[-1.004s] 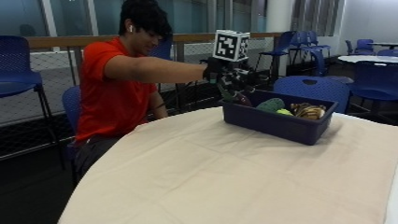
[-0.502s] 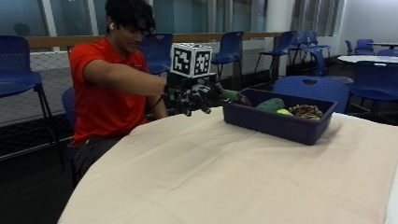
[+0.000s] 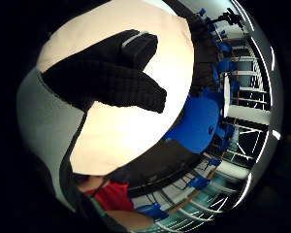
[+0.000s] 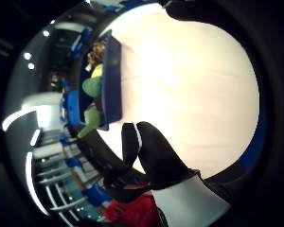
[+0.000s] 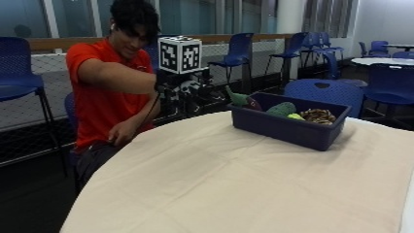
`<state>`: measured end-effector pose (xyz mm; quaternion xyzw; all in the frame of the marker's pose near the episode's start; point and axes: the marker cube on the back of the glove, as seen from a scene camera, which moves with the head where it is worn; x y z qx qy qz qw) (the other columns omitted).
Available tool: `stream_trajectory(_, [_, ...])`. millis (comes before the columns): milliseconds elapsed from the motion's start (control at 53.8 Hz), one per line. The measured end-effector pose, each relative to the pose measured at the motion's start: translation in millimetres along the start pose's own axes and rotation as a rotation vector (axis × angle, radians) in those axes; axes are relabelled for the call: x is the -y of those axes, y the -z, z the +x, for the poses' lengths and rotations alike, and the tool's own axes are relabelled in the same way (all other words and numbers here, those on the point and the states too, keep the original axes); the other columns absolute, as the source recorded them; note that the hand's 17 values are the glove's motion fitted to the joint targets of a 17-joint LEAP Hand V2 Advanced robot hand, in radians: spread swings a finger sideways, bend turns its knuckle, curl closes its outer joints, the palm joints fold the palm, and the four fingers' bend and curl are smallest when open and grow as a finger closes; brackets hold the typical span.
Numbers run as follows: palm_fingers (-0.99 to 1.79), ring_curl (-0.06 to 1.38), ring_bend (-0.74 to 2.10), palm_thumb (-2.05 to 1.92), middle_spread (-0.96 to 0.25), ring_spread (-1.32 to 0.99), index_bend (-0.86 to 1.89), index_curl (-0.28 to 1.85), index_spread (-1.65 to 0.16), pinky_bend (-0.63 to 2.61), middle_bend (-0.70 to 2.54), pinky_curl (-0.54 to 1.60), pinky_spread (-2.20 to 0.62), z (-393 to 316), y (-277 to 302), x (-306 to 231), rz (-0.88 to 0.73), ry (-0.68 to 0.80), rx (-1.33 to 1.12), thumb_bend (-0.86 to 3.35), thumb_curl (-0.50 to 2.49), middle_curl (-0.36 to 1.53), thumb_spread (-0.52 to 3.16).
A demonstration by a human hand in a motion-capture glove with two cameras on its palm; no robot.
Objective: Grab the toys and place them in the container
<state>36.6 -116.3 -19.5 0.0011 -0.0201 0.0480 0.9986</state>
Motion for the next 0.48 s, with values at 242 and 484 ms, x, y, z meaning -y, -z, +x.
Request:
stream_trajectory(242, [-0.10, 0.28, 0.38, -0.04, -0.08, 0.09, 0.18, 0.37, -0.40, 1.27, 0.11, 0.33, 0.10, 9.2, -0.2, -9.3, -0.009, -0.009, 0.014, -0.04, 0.24, 0.15, 1.16])
stream_trajectory(484, [-0.10, 0.28, 0.38, -0.04, -0.08, 0.09, 0.18, 0.37, -0.40, 1.26, 0.12, 0.33, 0.10, 18.8, -2.8, -10.5, -0.018, -0.033, 0.023, -0.04, 0.24, 0.16, 1.16])
